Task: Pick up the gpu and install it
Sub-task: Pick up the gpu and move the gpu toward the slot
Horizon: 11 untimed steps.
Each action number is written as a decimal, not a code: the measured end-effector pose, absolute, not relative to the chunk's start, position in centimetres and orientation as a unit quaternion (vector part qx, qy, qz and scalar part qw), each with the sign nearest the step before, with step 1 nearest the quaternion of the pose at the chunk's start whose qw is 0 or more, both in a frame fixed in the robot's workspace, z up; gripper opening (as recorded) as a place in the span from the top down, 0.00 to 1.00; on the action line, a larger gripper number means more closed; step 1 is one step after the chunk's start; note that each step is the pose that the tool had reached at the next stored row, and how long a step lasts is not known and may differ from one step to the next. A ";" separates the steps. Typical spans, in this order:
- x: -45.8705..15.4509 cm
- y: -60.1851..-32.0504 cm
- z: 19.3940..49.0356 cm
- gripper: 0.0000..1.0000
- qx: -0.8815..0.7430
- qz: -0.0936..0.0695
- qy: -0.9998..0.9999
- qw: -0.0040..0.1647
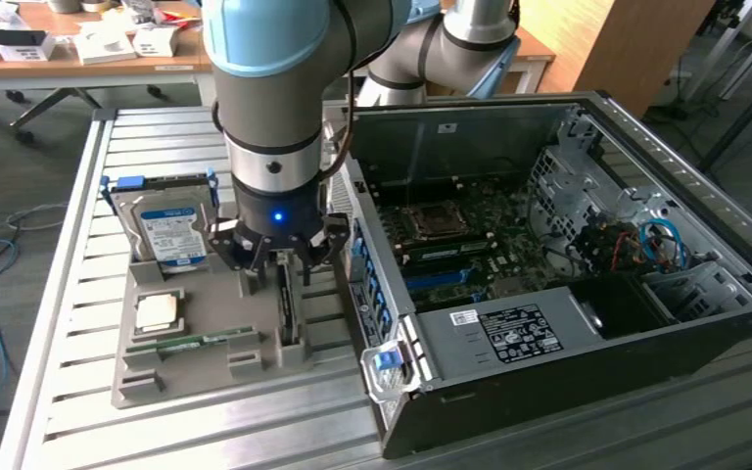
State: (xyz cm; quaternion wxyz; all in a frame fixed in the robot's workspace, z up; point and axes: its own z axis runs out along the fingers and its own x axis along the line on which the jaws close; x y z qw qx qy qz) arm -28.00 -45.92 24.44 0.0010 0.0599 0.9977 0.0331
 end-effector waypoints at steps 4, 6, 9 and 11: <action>-28.0 -45.9 24.2 0.45 0.060 0.033 0.998 0.001; -28.1 -45.9 24.1 0.45 0.060 0.033 0.998 0.001; -28.1 -45.9 24.0 0.45 0.060 0.033 0.998 0.001; -28.1 -45.9 24.0 0.45 0.060 0.033 0.998 0.001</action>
